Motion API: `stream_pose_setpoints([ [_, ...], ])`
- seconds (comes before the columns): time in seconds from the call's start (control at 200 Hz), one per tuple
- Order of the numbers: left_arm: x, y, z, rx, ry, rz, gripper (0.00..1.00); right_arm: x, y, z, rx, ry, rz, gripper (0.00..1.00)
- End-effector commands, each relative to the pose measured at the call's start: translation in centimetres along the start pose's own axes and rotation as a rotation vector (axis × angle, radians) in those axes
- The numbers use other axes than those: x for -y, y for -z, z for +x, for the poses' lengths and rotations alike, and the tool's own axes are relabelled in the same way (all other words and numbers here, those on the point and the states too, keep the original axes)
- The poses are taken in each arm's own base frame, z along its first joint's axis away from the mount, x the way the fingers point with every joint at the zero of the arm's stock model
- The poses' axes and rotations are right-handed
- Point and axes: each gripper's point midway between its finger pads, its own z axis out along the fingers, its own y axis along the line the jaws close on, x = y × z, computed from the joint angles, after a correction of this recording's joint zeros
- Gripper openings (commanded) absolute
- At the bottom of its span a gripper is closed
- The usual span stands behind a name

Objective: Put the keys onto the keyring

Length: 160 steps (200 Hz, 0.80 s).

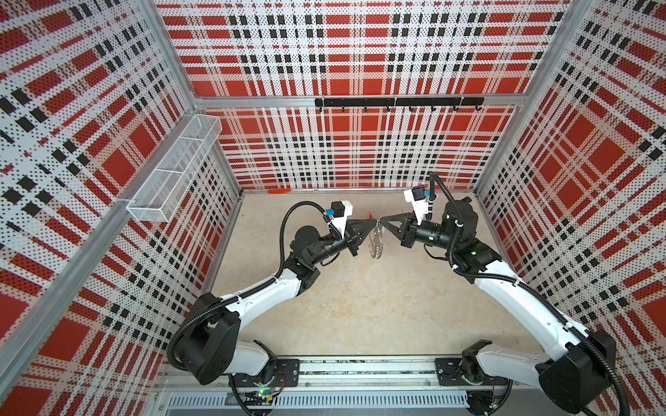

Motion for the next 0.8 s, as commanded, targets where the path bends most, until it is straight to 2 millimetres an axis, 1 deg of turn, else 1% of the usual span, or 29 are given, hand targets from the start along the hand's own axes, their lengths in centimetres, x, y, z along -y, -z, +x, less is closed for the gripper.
stream_pose_setpoints([
  [0.0,1.1,0.1,-2.5,0.075,-0.054,0.039,0.00,0.0,-0.3,-0.7,0.009,0.026,0.017,0.00],
  [0.251,1.3,0.4,-2.7,0.083,-0.072,0.035,0.00,0.9,-0.5,-0.5,-0.001,0.007,0.055,0.00],
  [0.516,1.8,1.5,-3.3,0.122,-0.126,0.031,0.00,1.7,-1.0,0.8,-0.051,-0.047,0.064,0.00],
  [0.591,1.9,1.6,-3.4,0.127,-0.134,0.033,0.00,1.6,-1.1,1.1,-0.062,-0.062,0.060,0.00],
  [0.797,2.5,1.6,-3.6,0.135,-0.159,0.050,0.00,2.3,-1.2,2.4,-0.116,-0.119,0.073,0.00],
])
